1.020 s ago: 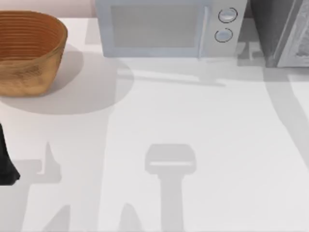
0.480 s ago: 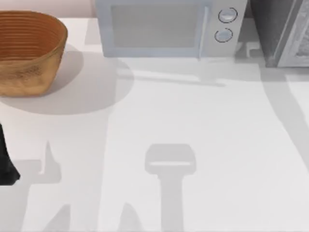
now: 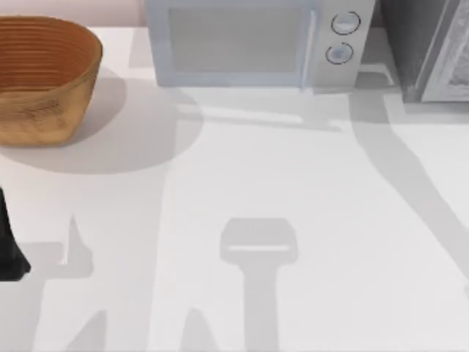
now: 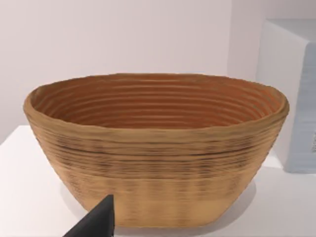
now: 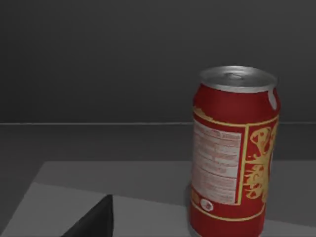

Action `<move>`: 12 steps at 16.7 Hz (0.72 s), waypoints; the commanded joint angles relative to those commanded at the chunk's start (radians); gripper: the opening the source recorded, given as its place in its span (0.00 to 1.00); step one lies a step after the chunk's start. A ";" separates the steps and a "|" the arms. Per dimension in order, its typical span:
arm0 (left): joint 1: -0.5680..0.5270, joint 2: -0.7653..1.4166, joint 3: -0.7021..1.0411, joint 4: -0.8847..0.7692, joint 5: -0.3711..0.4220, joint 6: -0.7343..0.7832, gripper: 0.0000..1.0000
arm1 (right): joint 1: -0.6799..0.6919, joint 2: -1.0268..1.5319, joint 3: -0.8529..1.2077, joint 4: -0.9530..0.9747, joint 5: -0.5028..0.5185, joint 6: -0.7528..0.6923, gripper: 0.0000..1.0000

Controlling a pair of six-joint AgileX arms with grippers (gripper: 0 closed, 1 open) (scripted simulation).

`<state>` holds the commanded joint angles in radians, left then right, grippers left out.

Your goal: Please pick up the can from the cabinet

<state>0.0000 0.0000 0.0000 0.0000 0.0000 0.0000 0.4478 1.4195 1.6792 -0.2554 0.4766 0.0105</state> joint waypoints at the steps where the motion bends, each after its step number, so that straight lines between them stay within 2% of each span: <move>1: 0.000 0.000 0.000 0.000 0.000 0.000 1.00 | 0.005 0.001 -0.003 0.004 0.005 0.000 1.00; 6: 0.000 0.000 0.000 0.000 0.000 0.000 1.00 | -0.006 0.014 0.014 0.002 -0.005 0.000 1.00; 12: 0.000 0.000 0.000 0.000 0.000 0.000 1.00 | -0.068 0.175 0.163 0.012 -0.065 0.000 1.00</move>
<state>0.0000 0.0000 0.0000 0.0000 0.0000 0.0000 0.3798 1.5942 1.8427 -0.2435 0.4113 0.0110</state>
